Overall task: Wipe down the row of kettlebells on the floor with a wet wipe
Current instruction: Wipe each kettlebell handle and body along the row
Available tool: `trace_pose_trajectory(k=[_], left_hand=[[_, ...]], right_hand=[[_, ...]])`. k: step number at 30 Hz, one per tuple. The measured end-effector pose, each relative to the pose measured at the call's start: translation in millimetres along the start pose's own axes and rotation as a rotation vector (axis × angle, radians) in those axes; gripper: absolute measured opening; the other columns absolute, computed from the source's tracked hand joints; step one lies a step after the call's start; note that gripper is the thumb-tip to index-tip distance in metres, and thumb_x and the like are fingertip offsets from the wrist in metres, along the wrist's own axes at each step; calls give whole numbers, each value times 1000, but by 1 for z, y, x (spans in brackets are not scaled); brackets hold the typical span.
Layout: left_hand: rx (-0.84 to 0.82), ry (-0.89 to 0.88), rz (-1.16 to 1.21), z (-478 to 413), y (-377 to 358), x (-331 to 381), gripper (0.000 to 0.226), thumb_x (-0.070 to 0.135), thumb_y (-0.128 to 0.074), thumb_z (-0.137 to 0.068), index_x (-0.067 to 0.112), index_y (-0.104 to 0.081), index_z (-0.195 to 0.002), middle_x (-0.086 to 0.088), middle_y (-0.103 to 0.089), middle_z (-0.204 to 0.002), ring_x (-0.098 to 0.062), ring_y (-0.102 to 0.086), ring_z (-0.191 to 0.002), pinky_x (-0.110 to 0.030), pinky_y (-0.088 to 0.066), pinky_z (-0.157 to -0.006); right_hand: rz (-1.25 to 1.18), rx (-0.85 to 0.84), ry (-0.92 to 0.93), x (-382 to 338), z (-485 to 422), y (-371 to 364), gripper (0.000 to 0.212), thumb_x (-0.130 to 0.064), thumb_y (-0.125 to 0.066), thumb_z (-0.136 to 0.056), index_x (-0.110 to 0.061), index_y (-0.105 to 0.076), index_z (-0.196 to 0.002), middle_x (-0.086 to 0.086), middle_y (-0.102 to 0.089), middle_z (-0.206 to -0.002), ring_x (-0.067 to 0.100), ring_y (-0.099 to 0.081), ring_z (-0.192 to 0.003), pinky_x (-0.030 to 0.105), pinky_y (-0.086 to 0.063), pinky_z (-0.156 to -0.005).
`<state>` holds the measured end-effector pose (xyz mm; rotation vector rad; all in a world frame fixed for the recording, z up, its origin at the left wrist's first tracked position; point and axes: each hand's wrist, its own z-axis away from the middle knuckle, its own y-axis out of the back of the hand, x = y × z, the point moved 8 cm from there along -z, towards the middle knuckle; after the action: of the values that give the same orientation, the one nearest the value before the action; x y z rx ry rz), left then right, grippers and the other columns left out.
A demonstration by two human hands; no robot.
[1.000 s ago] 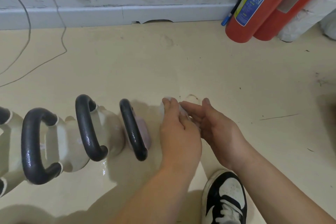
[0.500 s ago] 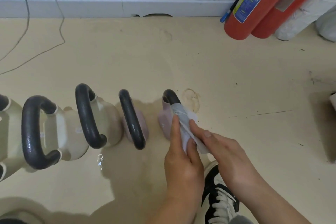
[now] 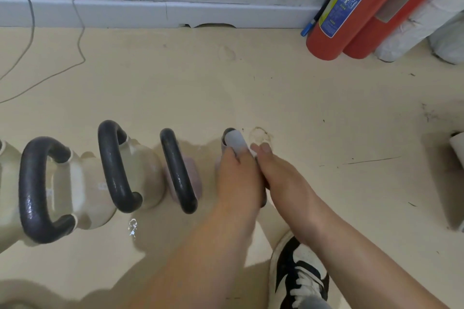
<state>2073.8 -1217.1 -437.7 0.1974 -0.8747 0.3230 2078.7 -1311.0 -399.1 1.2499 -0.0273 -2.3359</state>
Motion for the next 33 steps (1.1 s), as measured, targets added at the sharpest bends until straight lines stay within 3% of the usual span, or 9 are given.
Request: trace_pose_trajectory(k=[2, 4, 8, 11, 15, 20, 26, 30, 33], left_hand=[[-61, 145, 49, -12, 2, 4, 33, 36, -44, -101, 13, -68, -96, -17, -76, -92, -36, -74, -86, -50, -60, -80], [-101, 184, 58, -15, 2, 4, 31, 33, -46, -103, 14, -70, -101, -15, -77, -96, -33, -74, -89, -49, -59, -84], [-36, -18, -72, 10, -5, -8, 24, 37, -40, -107, 23, -57, -116, -4, -70, -108, -15, -69, -94, -34, -57, -83], [-44, -145, -202, 37, -15, -34, 49, 45, -32, -106, 34, -26, -154, 1, -62, -137, -15, -63, -118, -36, -53, -100], [-38, -357, -282, 54, -12, -54, 61, 53, -26, -100, 76, 16, -138, 9, -63, -127, -8, -63, -110, -28, -52, -94], [-46, -502, -536, 43, -2, -76, 62, 60, -19, -103, 38, -15, -161, 6, -67, -118, -1, -63, -96, -9, -47, -80], [-92, -596, -671, 35, 1, -77, 56, 44, -33, -105, 24, -33, -157, 6, -43, -156, -13, -45, -141, -41, -47, -109], [66, -603, -673, 45, 9, -58, 42, 41, -56, -97, 33, -54, -138, 6, -47, -124, -17, -50, -112, -37, -51, -93], [-6, -491, -403, 44, 6, -50, 39, 43, -57, -98, 33, -55, -135, 10, -51, -109, -11, -56, -102, -29, -53, -84]], right_hand=[[65, -33, 37, -10, -9, 0, 60, -51, -24, -109, -10, -68, -112, 20, -75, -96, 27, -71, -99, 43, -49, -103], [43, -46, 45, -7, -14, 6, 65, -55, -29, -105, -2, -64, -114, 23, -72, -107, 33, -66, -111, 48, -45, -107], [-59, -14, 20, 23, -1, 22, 54, -50, -33, -108, -16, -70, -129, -1, -77, -119, 7, -66, -121, 41, -39, -117], [-171, 13, 26, 47, 19, 26, 45, -39, -34, -109, -28, -77, -120, -11, -77, -118, 2, -65, -122, 34, -39, -116], [-177, 30, -9, 73, 38, 23, 42, -34, -37, -107, -28, -77, -118, -20, -75, -119, -8, -61, -122, 17, -39, -109], [-51, 42, -6, 82, 46, 15, 42, -43, -35, -107, -38, -67, -134, -34, -63, -131, -20, -46, -130, 10, -32, -110], [-65, 95, 164, 55, 43, 8, 36, -29, -39, -107, -39, -62, -133, -38, -64, -126, -19, -51, -125, 2, -38, -102], [-57, 110, 183, 48, 37, 7, 34, -19, -48, -107, -36, -68, -130, -18, -76, -115, -3, -67, -114, 11, -50, -93], [-69, 138, 170, 46, 37, 8, 37, -15, -47, -108, -37, -73, -121, -16, -80, -104, -2, -71, -105, 8, -50, -85]])
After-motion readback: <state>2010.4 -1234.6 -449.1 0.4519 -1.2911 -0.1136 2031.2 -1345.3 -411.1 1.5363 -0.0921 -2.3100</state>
